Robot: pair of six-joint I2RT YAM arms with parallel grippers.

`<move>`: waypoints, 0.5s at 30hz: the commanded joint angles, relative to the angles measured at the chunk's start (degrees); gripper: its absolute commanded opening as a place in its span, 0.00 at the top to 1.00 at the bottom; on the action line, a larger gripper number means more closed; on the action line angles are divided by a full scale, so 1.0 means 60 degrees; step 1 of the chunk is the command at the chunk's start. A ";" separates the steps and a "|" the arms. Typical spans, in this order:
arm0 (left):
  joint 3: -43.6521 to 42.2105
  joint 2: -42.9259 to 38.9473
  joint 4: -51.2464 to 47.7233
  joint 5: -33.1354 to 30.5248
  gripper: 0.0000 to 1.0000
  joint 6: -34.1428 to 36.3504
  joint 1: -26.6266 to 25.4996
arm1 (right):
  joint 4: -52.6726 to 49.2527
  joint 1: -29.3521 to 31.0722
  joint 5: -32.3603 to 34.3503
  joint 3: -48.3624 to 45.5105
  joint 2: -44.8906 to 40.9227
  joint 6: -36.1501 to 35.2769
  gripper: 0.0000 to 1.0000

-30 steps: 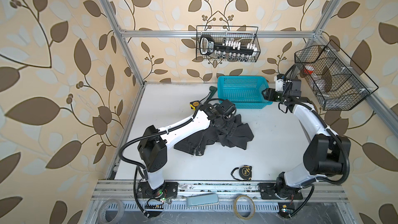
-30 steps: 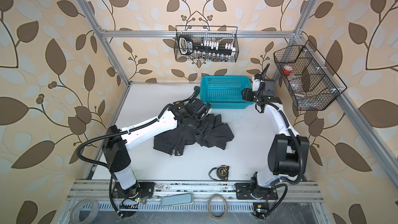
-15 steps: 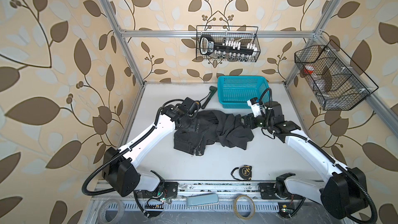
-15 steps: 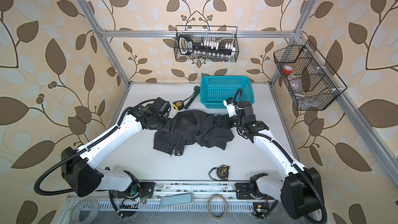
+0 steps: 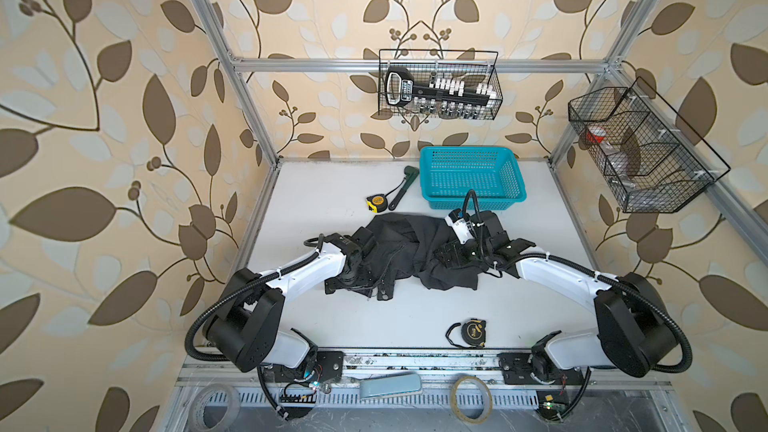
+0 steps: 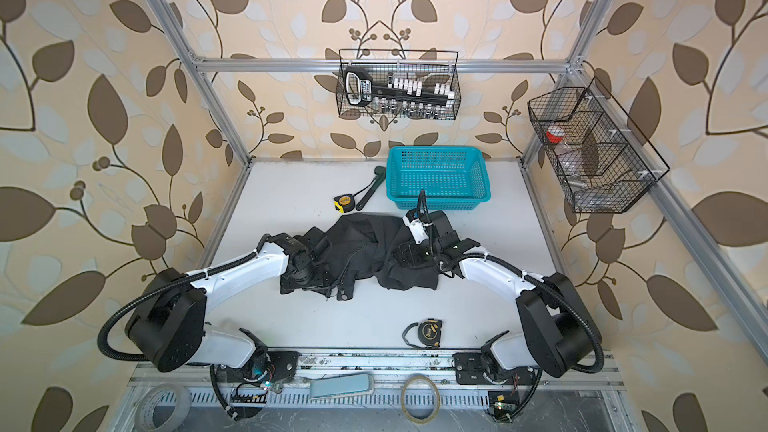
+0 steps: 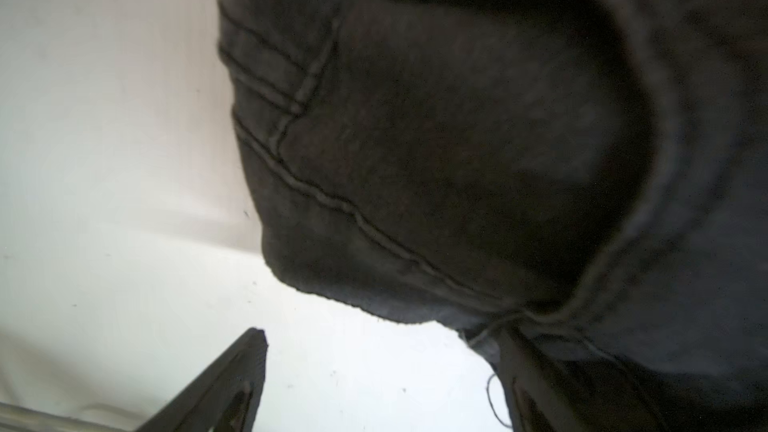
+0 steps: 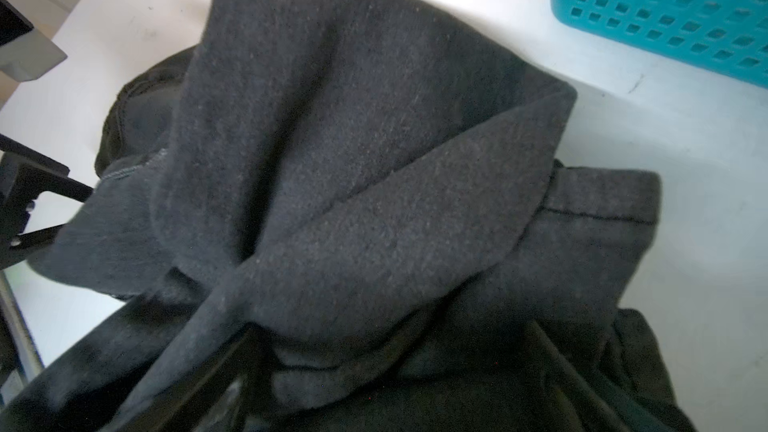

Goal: Fold and stack the trousers

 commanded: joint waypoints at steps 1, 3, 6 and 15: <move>-0.0262 0.0465 0.1077 -0.0136 0.14 -0.0510 0.0004 | 0.0207 0.0056 0.0628 -0.0376 0.0416 0.0025 0.08; -0.0443 0.0719 0.1407 -0.0192 0.17 -0.0533 0.0004 | 0.0309 0.0019 0.0460 -0.0475 0.0566 0.0176 0.15; -0.0574 0.1044 0.1760 -0.0224 0.27 -0.0607 0.0028 | 0.0132 0.0142 0.0541 -0.0411 0.0727 0.0231 0.26; 0.0013 0.0837 0.1649 -0.0868 0.73 -0.0380 0.0132 | 0.0263 0.0287 0.0571 -0.0923 0.0836 0.0677 0.58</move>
